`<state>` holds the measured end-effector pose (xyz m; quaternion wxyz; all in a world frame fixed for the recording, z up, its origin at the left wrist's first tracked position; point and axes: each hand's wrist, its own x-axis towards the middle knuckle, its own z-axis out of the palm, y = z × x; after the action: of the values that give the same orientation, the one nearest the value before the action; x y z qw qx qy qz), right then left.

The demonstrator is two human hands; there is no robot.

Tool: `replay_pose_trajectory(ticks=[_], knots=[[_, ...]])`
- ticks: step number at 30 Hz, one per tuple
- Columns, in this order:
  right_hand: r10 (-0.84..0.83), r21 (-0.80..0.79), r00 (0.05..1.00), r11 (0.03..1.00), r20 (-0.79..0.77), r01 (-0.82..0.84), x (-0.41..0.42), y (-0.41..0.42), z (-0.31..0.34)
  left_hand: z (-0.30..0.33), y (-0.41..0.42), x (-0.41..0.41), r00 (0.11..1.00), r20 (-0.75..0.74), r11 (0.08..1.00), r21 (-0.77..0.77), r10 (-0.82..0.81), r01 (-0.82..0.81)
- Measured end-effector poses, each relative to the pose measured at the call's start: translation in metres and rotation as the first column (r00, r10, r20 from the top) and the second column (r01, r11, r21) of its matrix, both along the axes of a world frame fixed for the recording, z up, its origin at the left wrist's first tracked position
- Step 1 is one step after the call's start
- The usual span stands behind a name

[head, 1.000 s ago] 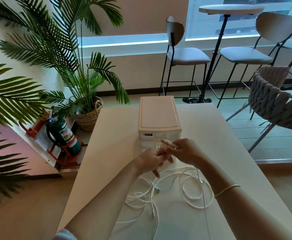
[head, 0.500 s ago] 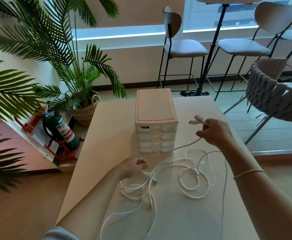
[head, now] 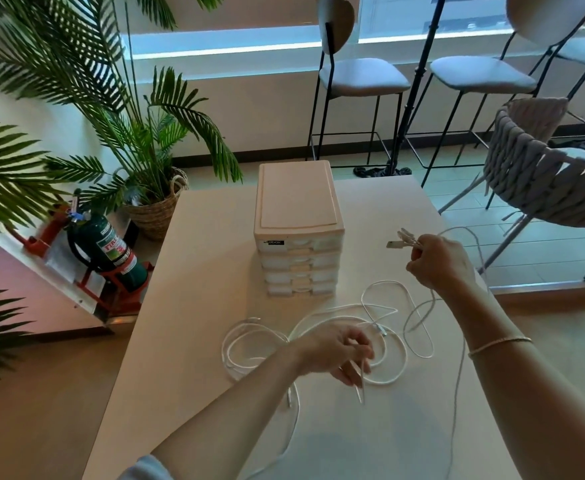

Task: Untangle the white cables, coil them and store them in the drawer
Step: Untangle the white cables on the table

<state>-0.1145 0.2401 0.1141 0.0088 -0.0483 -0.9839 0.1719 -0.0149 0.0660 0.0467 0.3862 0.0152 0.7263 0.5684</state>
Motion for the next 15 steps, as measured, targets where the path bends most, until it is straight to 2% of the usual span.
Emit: replay_pose_trajectory(ticks=[3,8,13,15], knots=[[-0.020,0.043,0.996,0.999,0.087,0.017,-0.001,0.006,-0.012,-0.020,0.021,0.010,0.991,0.050,0.988,-0.087,-0.127,0.131],[-0.047,0.080,0.977,0.996,0.208,0.031,0.001,0.008,-0.035,-0.042,0.023,0.014,0.946,-0.054,0.889,-0.365,-0.319,0.278],[-0.044,0.087,0.942,0.996,0.333,0.015,0.011,-0.007,-0.055,-0.058,-0.011,0.009,0.952,-0.162,0.800,-0.588,-0.259,0.117],[-0.015,0.075,0.930,0.997,0.367,-0.014,0.014,-0.012,-0.059,-0.066,-0.031,0.008,0.955,-0.226,0.767,-0.642,-0.193,0.004]])
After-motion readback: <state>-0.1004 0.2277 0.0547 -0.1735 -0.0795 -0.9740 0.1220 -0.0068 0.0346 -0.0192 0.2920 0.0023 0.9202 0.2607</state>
